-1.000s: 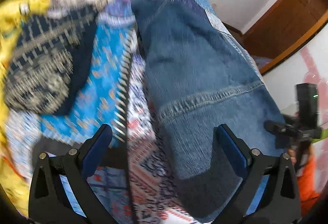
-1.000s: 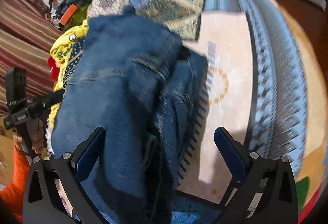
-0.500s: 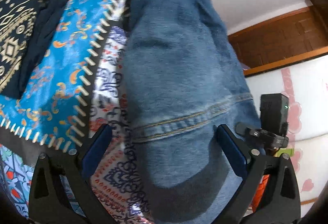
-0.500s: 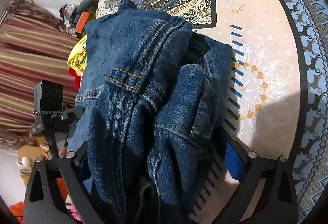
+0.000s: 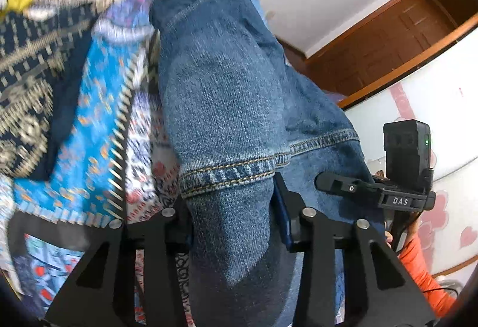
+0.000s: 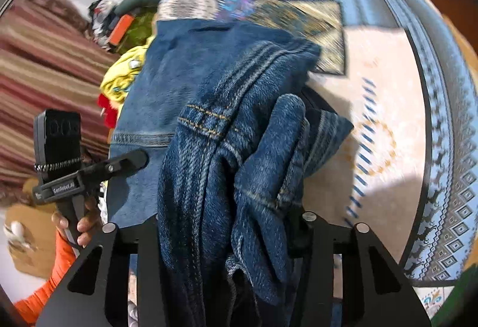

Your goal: Fold large clothes

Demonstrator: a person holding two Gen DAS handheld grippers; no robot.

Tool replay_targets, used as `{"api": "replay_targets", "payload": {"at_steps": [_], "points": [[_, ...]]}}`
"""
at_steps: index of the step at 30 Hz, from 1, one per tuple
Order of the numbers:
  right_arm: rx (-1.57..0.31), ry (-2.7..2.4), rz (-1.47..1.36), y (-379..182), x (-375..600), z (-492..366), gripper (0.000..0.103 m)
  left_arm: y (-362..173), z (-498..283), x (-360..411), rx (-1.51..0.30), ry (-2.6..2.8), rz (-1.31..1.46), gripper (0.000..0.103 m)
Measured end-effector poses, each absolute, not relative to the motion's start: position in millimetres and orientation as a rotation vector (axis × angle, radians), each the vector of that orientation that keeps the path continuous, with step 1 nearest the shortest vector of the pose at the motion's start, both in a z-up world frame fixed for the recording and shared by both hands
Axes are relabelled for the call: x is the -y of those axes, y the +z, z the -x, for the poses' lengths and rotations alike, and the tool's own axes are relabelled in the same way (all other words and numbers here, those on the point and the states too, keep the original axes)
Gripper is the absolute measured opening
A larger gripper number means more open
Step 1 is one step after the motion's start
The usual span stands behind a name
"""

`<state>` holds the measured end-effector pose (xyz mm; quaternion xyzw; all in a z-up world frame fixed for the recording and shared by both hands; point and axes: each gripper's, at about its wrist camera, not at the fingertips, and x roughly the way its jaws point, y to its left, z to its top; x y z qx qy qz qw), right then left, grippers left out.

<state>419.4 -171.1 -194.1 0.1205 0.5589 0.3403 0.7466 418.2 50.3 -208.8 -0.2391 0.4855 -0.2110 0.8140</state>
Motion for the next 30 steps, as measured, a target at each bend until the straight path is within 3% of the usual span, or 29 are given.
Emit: {"api": "replay_targets", "payload": {"at_steps": [8,15,22,30], "points": [[-1.059,0.827,-0.240,-125.3,109.8,-422.4,0.038,-128.9,-397.8,-138.1,-0.828,-0.414,0.489,0.040],[-0.955,0.895,-0.221,-95.9,29.1,-443.2,0.038,-94.7,-411.9,-222.2,-0.724,-0.333,0.452,0.040],[-0.984,0.924,-0.284,-137.2,-44.9,-485.6,0.038,-123.0,-441.3,-294.8,-0.733,-0.230,0.438,0.040],[-1.164,0.856,-0.240,-237.8,-99.5,-518.2,0.038,-234.9,-476.6,-339.7,-0.958,-0.123,0.483,0.043]]}}
